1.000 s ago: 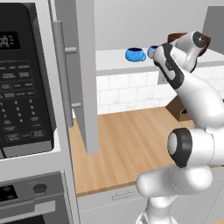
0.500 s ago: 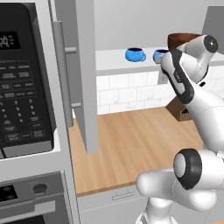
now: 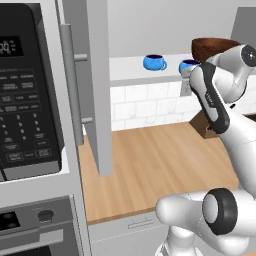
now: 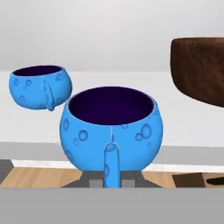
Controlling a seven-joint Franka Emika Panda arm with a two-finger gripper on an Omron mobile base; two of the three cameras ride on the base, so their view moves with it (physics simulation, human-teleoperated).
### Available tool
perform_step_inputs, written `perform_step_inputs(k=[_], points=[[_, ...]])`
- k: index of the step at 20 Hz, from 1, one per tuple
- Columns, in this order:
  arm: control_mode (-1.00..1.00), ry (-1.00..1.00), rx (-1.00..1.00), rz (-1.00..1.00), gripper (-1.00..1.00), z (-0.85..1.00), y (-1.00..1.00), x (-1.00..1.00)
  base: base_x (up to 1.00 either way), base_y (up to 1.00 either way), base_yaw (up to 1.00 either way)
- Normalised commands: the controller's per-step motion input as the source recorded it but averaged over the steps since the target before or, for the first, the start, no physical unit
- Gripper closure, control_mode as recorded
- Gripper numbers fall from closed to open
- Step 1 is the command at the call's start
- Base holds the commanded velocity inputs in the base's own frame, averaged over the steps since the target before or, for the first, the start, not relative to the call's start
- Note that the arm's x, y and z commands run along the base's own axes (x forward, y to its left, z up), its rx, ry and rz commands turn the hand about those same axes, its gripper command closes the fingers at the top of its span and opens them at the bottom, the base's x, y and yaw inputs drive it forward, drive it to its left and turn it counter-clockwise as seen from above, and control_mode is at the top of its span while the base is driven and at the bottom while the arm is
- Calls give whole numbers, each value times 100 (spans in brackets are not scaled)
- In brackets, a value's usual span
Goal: Gather all objects into one cabinet and sort the glasses and bowls to opposite sides.
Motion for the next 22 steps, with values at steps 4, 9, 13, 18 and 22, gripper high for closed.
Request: perform_step_inputs(k=[4, 9, 13, 18, 22], points=[[-100, 0, 0, 0, 100, 4, 0, -27, 0, 0, 0], [-100, 0, 0, 0, 100, 28, 10, -13, 0, 0, 0], [-100, 0, 0, 3, 100, 13, 38, -30, 0, 0, 0], [-100, 0, 0, 7, 100, 0, 36, -42, 0, 0, 0], [-100, 3, 0, 8, 100, 0, 45, -12, 0, 0, 0]])
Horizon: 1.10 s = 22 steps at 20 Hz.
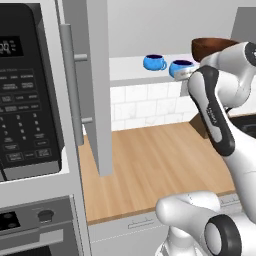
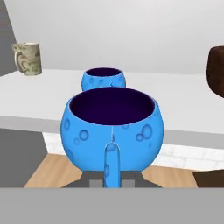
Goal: Gather all objects into one cabinet and sort the glasses and bowls to opposite sides.
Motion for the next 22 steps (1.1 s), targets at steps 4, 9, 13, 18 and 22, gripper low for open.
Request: perform_step_inputs(k=[4, 9, 13, 18, 22], points=[[-100, 6, -2, 9, 100, 0, 68, -2, 0, 0, 0], [-100, 6, -3, 7, 100, 0, 74, -1, 0, 0, 0], [-100, 2, -4, 4, 100, 0, 76, 0, 0, 0, 0], [-100, 0, -1, 3, 100, 0, 58, 0, 0, 0, 0], [-100, 0, 0, 2, 100, 0, 37, 20, 0, 0, 0]])
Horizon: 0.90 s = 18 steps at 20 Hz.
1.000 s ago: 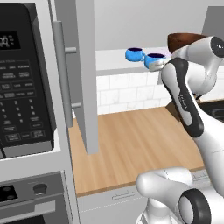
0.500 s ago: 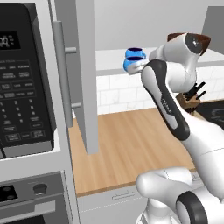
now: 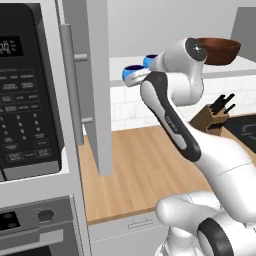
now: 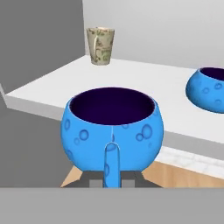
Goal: Gather all objects into one cabinet and sort the glasses and bowls to opposite sides.
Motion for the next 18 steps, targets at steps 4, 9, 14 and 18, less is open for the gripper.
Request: perform_step_inputs(k=[4, 9, 14, 18], points=[[-100, 0, 0, 0, 100, 0, 29, 42, 0, 0, 0], [-100, 0, 0, 4, 100, 0, 38, 29, 0, 0, 0], [-100, 0, 0, 12, 100, 0, 31, 21, 0, 0, 0], [-100, 0, 0, 9, 100, 0, 23, 42, 0, 0, 0]])
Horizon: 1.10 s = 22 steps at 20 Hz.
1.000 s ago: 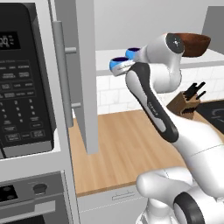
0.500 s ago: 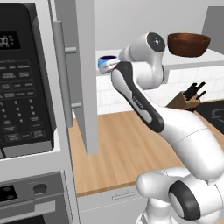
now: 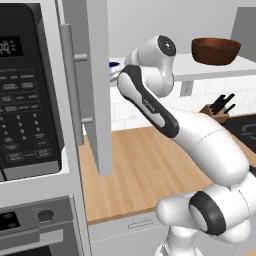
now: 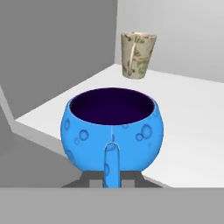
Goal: Gather all objects into one cabinet and sort the glasses and bowls to opposite sides.
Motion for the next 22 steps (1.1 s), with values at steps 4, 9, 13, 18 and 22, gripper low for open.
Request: perform_step_inputs(k=[4, 9, 13, 18, 22], points=[[-100, 0, 0, 2, 100, 0, 1, 50, 0, 0, 0], [-100, 0, 0, 0, 100, 0, 21, 60, 0, 0, 0], [-100, 0, 0, 0, 100, 0, 19, 47, 0, 0, 0], [-100, 1, 0, 0, 100, 0, 25, 41, 0, 0, 0], [-100, 0, 0, 0, 100, -3, 30, 28, 0, 0, 0]])
